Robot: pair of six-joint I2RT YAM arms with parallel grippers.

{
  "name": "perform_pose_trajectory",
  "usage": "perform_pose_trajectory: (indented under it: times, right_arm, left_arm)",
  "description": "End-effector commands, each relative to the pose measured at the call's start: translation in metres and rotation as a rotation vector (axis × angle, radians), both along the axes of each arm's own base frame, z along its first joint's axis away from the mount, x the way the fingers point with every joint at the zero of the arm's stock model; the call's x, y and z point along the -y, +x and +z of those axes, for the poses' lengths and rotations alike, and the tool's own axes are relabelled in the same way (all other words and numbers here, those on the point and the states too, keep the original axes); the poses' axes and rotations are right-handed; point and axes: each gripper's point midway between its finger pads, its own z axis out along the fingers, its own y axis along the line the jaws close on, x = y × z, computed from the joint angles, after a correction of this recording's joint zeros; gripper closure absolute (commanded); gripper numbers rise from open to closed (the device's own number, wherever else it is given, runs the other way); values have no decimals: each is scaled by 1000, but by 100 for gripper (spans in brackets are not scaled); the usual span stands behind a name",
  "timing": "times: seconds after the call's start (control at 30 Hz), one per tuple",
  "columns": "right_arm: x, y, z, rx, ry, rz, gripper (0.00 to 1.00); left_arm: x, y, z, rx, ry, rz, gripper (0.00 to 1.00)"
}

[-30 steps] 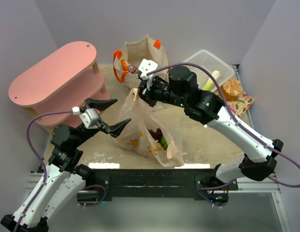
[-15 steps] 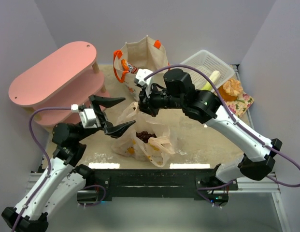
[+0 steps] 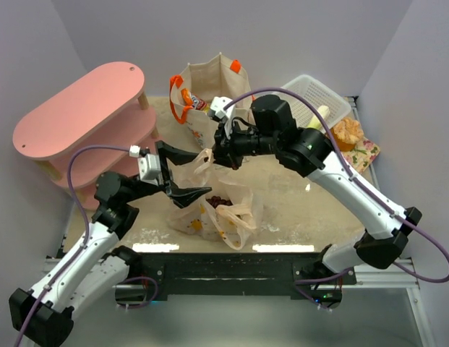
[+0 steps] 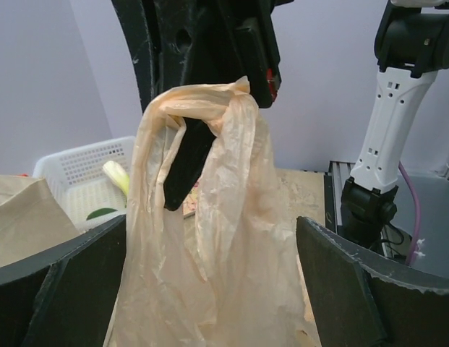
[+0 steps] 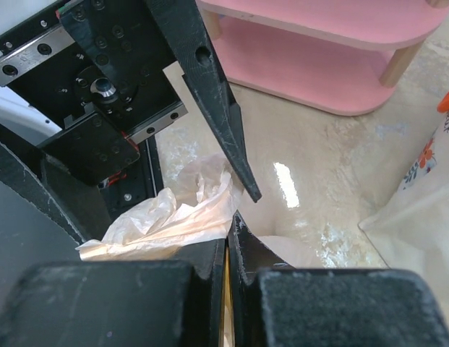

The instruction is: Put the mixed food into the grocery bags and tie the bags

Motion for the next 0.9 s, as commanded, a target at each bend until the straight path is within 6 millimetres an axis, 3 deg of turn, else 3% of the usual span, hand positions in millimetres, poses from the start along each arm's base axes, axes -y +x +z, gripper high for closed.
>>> perform_pose_trajectory:
  times: [0.0,0.17,0.37,0.47,0.5,0.57,0.6,0.63,0.67,0.7,0.73,0.77,0.83,0.87]
  right_arm:
    - [-3,-5,13,-20,43,55,100]
    - [-3,-8,13,-41,53,92,100]
    - [-4,-10,12,-60,60,116,100]
    - [-4,-10,13,-60,65,122,100]
    - [-4,-9,13,-59,66,121,100]
    - [-3,-6,10,-59,54,106,100]
    - [-1,-2,8,-55,46,85,100]
    - [1,0,7,-55,41,71,96]
    - [6,0,10,-50,45,57,88]
    - [11,5,11,-47,45,30,78]
    - [17,7,9,-47,42,11,53]
    - [26,5,18,-25,60,-13,44]
    - [40,10,14,-7,53,-77,28]
    - [43,9,18,27,67,-80,20]
  left_arm:
    - [7,-6,-6,-11,3,-80,4]
    - [12,-7,-14,-45,-8,-131,11]
    - [17,-1,-22,-85,-34,-145,30]
    - [18,4,-27,-121,-38,-134,48]
    - [18,8,-28,-137,-46,-119,63]
    - [18,13,-27,-169,-54,-100,70]
    - [17,18,-25,-183,-60,-70,90]
    - [16,20,-26,-199,-44,-56,99]
    - [15,21,-24,-209,-38,-39,100]
    - [11,31,-23,-235,-39,24,100]
    - [9,39,-41,-291,33,74,100]
    - [6,42,-30,-276,47,101,100]
    - [-2,54,-47,-333,126,195,100]
    - [-4,55,-40,-316,135,206,100]
